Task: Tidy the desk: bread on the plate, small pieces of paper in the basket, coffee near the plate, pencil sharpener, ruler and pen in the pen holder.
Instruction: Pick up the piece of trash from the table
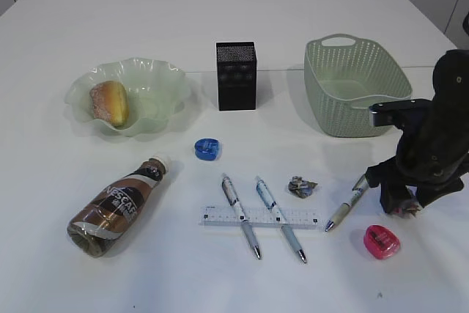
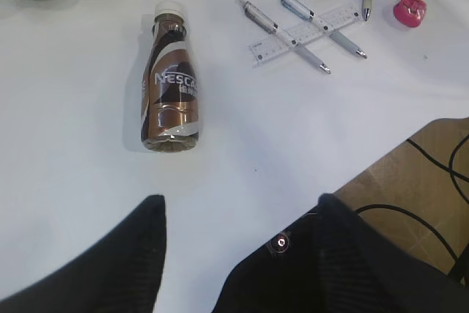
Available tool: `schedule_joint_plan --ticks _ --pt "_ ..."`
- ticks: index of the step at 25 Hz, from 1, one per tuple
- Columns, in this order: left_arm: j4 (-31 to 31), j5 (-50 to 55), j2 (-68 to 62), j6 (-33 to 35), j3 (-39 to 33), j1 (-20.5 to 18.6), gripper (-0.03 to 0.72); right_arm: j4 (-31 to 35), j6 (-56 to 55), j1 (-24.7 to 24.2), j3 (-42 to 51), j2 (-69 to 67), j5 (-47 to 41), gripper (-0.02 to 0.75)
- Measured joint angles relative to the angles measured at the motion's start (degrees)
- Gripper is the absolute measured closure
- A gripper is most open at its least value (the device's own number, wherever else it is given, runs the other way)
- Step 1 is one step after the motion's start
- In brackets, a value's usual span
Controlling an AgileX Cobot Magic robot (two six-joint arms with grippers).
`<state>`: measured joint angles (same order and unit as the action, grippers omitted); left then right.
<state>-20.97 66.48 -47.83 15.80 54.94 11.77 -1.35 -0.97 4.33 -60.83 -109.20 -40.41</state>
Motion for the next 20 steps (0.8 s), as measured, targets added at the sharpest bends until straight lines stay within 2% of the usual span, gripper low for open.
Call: schedule_joint_plan --ticks 5,7,9,10,11,15,20 --pt "0.0 0.0 0.0 0.0 0.0 0.0 0.239 0.0 0.0 0.0 0.0 -0.6 0.6 0.283" --pt "0.0 0.0 0.0 0.0 0.0 0.0 0.239 0.0 0.0 0.0 -0.1 -0.6 1.0 0.364" --pt "0.0 0.0 0.0 0.0 0.0 0.0 0.239 0.0 0.0 0.0 -0.1 -0.6 1.0 0.372" --pt "0.0 0.0 0.0 0.0 0.0 0.0 0.239 0.0 0.0 0.0 -0.1 -0.6 1.1 0.484" --pt "0.0 0.0 0.0 0.0 0.0 0.0 0.239 0.0 0.0 0.0 -0.1 -0.6 1.1 0.559" --pt "0.0 0.0 0.0 0.0 0.0 0.0 0.239 0.0 -0.1 0.0 -0.1 -0.6 1.2 0.674" --pt "0.0 0.0 0.0 0.0 0.0 0.0 0.239 0.0 -0.1 0.0 -0.1 1.6 -0.1 0.689"
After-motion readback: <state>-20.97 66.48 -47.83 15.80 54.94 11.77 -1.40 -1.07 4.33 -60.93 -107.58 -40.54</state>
